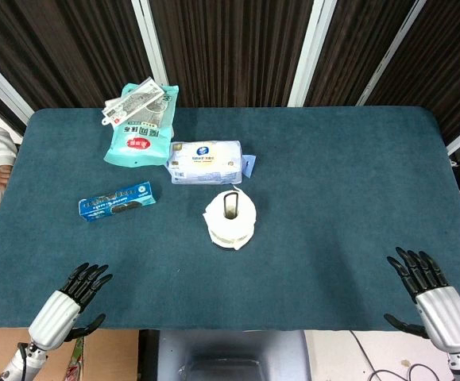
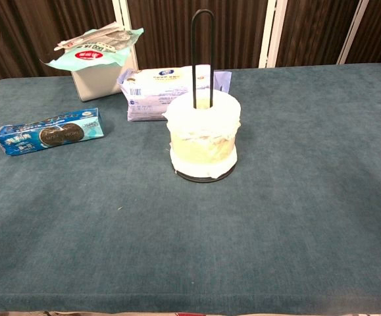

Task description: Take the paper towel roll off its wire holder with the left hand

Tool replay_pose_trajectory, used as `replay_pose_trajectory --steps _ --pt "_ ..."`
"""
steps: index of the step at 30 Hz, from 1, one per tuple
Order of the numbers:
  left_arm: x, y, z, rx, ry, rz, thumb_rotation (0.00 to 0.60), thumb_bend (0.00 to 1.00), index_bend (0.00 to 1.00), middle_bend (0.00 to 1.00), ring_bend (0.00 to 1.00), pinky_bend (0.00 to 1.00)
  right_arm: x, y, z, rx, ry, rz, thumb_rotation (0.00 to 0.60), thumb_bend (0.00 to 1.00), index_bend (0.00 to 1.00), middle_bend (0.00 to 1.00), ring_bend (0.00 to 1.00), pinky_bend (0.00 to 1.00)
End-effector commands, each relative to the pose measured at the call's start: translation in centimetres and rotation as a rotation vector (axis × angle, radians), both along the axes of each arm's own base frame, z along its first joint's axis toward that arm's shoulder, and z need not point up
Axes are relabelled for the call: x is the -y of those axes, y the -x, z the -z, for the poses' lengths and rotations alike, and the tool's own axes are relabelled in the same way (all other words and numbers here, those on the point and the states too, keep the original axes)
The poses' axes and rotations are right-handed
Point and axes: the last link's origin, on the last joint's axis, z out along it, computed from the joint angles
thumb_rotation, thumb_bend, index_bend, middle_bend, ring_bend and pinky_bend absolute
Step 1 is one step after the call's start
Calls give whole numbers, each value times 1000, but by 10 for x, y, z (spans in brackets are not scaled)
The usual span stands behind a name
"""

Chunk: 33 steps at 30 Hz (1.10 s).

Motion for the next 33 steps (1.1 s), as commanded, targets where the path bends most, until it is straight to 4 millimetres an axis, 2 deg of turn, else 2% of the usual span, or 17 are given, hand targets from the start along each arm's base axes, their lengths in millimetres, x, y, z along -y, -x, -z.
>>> replay_pose_trajectory --steps 1,3,6,8,10,16,21,24,30,33 --pt "-2 -1 4 43 27 -9 600 357 0 0 0 36 0 -1 1 2 -8 -3 600 42 0 0 0 0" --pt "-5 -4 10 135 74 -27 600 365 0 0 0 35 -1 -1 2 0 -17 -4 600 42 0 0 0 0" --pt "-13 -23 28 421 172 -78 600 371 0 0 0 26 1 -1 3 7 -31 -1 600 42 0 0 0 0" --pt "-23 -35 49 610 265 -187 600 371 0 0 0 22 3 -1 5 -2 -28 4 600 42 0 0 0 0" --pt "-39 -44 67 670 371 -276 600 371 0 0 0 21 4 -1 6 -5 -31 11 600 42 0 0 0 0" --pt "-80 -81 107 676 397 -361 600 371 0 0 0 4 9 1 4 2 -26 38 600 42 0 0 0 0" --pt "-100 -109 128 684 336 -341 600 365 0 0 0 0 13 2 7 -9 -55 46 600 42 0 0 0 0" --pt "-112 -127 134 728 307 -328 600 362 0 0 0 0 15 3 8 -14 -69 53 600 42 0 0 0 0" --pt "-116 -142 139 743 299 -309 600 364 0 0 0 0 19 4 8 -13 -73 63 600 42 0 0 0 0" --pt "-124 -160 150 738 293 -304 600 365 0 0 0 0 22 6 7 -10 -75 77 600 42 0 0 0 0"
